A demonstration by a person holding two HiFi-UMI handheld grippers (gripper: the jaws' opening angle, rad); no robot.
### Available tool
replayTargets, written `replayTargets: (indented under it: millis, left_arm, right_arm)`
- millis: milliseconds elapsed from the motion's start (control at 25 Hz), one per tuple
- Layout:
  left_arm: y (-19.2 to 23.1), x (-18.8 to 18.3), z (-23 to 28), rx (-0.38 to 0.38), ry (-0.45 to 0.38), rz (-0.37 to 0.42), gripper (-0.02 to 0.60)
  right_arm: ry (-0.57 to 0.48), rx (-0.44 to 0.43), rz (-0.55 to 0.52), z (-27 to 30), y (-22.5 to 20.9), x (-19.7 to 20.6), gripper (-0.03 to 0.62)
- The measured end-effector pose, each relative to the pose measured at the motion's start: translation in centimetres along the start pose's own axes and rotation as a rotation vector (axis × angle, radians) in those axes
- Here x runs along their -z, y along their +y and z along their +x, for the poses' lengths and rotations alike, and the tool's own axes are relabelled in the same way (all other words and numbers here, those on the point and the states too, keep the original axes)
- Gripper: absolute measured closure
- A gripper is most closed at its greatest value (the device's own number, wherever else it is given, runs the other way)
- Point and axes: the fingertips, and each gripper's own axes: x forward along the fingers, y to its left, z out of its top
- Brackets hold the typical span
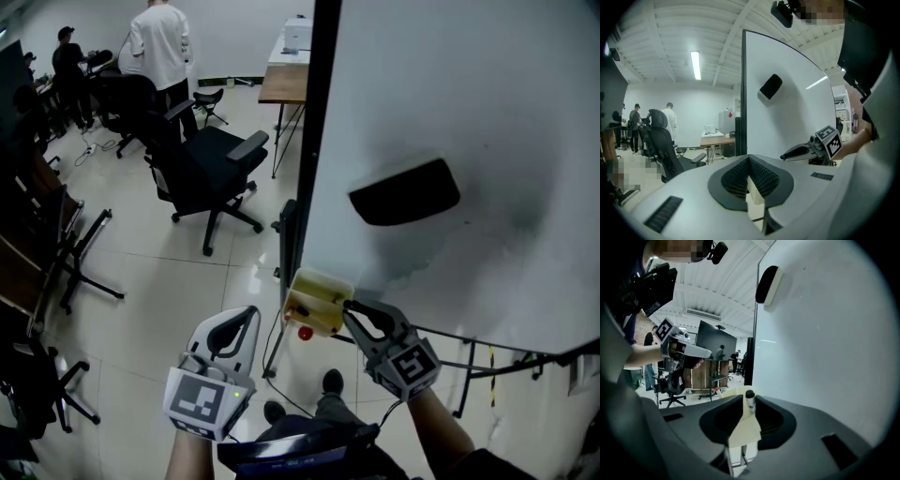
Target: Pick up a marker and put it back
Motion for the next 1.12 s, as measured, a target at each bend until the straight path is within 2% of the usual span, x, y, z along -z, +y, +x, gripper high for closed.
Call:
replayTargets:
  millis: [240, 400, 600, 680, 760, 880, 1120]
  left_arm:
    - [-0.3, -0.1, -0.3, 0.001, -0.001, 0.004, 0.581]
    - [-0.9, -1.3, -0.3, 0.009, -0.018, 0.006, 0.581]
    - [-0.5, -3.8, -0.4, -0.001, -0.065, 0.049, 0.581]
    - [-0.3, -4.7, -0.8, -0.009, -0.084, 0.061, 0.581]
    - [-0.2, -5.5, -1.4, -0.018, -0.106, 0.072, 0.581]
    - [0.1, -6.5, -2.9, -0.035, -0.139, 0.087, 0.581]
    - [0.0, -7.0, -5.9, -0.056, -0.174, 0.081, 0.581]
  right_arm:
    - [-0.053, -0.010, -0.004, -1.5, 0.7, -2.1, 0.490]
    - [-0.157, -0.054, 0.028, -2.7, 1.7, -6.8, 0.490]
    - [-0.243, -0.176, -0.015, -2.1, 3.9, -11.8, 0.507]
    - [-0.272, -0.224, 0.008, -2.0, 4.6, -13.2, 0.520]
    - [-0.314, -0.280, 0.042, -2.2, 5.4, -14.7, 0.586]
    - [-0.355, -0.337, 0.045, -2.7, 6.9, -17.2, 0.588]
    - [-0.351, -0.483, 0.138, -3.4, 10.1, -18.0, 0.588]
